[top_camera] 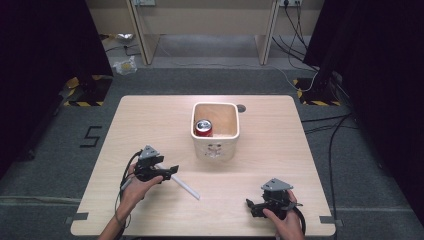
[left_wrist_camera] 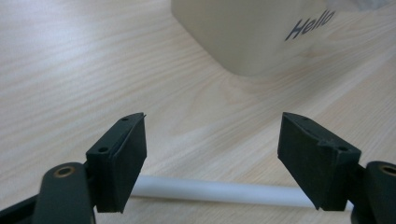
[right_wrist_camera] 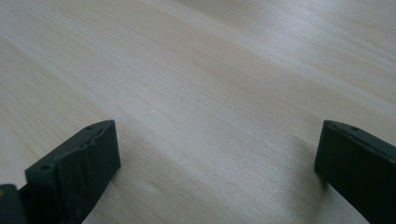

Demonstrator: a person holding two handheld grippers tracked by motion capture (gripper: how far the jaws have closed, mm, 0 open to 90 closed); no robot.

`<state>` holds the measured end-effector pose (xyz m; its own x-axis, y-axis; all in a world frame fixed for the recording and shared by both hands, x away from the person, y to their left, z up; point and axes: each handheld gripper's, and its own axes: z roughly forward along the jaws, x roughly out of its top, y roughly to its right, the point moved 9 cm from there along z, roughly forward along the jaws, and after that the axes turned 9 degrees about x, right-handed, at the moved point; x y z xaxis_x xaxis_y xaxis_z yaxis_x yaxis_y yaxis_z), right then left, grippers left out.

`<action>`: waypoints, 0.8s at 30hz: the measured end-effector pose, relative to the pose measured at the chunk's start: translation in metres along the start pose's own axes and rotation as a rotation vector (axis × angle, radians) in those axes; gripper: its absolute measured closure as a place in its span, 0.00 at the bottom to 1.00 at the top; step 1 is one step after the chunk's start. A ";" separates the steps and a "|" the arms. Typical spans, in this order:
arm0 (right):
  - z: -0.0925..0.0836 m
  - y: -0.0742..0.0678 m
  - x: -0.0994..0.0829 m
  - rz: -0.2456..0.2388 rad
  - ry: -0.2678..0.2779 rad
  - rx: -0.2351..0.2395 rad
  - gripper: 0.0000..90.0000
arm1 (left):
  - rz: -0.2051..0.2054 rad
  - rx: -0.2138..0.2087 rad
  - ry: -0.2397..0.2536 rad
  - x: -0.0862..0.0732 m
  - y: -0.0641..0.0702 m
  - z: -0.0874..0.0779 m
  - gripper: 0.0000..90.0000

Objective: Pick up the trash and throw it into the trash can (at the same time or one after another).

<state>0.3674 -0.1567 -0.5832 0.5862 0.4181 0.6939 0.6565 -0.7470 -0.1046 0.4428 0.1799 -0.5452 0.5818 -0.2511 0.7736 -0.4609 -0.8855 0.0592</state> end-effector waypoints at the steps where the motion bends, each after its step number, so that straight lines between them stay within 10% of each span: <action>1: 0.000 0.000 0.000 0.000 0.000 0.000 0.00 | -0.002 0.006 -0.003 -0.002 -0.001 0.001 0.26; 24: 0.000 0.000 0.000 -0.004 0.000 0.002 0.00 | -0.017 0.013 -0.071 -0.026 0.002 0.012 0.26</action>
<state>0.3666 -0.1568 -0.5831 0.5834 0.4209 0.6946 0.6599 -0.7442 -0.1032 0.4347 0.1796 -0.5723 0.6361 -0.2626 0.7256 -0.4421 -0.8947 0.0639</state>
